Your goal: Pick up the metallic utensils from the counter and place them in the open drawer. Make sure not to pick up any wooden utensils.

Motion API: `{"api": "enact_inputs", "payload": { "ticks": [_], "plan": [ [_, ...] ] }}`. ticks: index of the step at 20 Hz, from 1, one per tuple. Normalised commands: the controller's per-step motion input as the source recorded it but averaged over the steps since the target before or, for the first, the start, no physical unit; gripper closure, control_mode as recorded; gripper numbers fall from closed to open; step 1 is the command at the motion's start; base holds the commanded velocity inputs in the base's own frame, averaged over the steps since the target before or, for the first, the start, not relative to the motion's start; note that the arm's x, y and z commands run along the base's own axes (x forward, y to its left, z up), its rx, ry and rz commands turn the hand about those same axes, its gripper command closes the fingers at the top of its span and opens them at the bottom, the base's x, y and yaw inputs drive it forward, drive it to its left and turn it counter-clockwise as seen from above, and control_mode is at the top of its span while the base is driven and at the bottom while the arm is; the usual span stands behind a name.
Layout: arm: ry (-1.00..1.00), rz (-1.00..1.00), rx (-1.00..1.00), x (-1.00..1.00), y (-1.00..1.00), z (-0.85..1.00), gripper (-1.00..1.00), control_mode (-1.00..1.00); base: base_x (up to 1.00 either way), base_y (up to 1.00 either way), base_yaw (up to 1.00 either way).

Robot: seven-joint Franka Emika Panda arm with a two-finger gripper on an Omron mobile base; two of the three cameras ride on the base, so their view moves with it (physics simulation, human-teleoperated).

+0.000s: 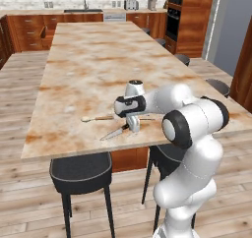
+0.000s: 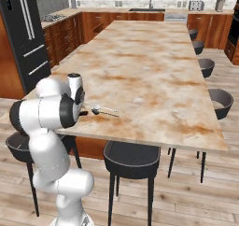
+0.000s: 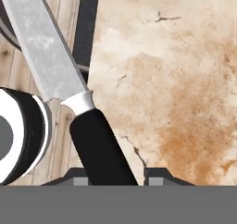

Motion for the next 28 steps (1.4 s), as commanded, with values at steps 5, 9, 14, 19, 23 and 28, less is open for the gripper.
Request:
{"api": "enact_inputs", "payload": {
  "ticks": [5, 9, 14, 19, 23, 28],
  "plan": [
    [0.0, -0.14, 0.05, -0.25, 0.0, 0.89, 1.0, -1.0, 0.0, 0.0, 0.0],
    [0.0, -0.16, 0.0, -0.28, 0.0, 0.77, 1.0, -1.0, 0.0, 0.0, 0.0],
    [0.0, -0.15, 0.0, -0.34, 0.0, 0.59, 1.0, -1.0, 0.0, 0.0, 0.0],
    [0.03, -0.16, 0.0, -0.35, 0.0, 0.47, 1.0, -1.0, 0.0, 0.0, 0.0],
    [0.06, -0.2, 0.0, -0.47, 0.0, 0.26, 1.0, -1.0, 0.0, 0.0, 0.0],
    [0.0, -0.09, 0.0, -0.23, 0.0, 0.02, 1.0, 1.0, -0.49, 0.08, -0.03]
  ]
}}
